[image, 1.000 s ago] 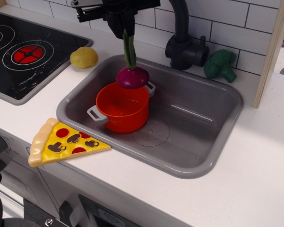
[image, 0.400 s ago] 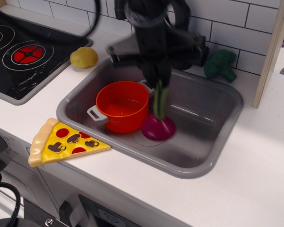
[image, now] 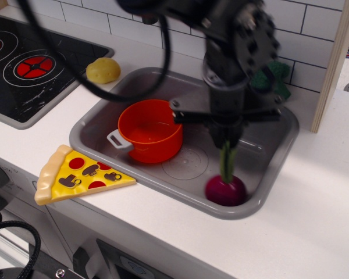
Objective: Take beet from pot sink
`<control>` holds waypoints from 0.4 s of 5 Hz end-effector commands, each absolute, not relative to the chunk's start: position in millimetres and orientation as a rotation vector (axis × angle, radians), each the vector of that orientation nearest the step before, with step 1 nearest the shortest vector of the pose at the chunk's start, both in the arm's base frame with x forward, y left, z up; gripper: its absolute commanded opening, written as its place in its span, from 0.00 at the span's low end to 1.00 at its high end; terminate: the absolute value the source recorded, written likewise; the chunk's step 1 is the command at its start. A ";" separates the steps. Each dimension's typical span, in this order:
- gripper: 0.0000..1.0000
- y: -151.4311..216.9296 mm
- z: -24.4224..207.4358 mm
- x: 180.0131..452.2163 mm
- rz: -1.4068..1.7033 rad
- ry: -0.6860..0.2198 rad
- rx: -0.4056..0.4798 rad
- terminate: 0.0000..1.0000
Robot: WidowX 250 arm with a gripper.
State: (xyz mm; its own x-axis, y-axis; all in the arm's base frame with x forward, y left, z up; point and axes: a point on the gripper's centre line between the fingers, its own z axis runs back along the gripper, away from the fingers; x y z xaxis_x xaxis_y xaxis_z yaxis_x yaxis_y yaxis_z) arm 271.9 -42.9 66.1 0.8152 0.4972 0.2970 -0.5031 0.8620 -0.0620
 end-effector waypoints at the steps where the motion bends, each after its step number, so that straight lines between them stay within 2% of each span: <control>1: 1.00 -47.3 68.6 294.5 0.553 -0.359 0.021 0.00; 2: 1.00 -45.3 81.3 289.5 0.544 -0.360 -0.012 0.00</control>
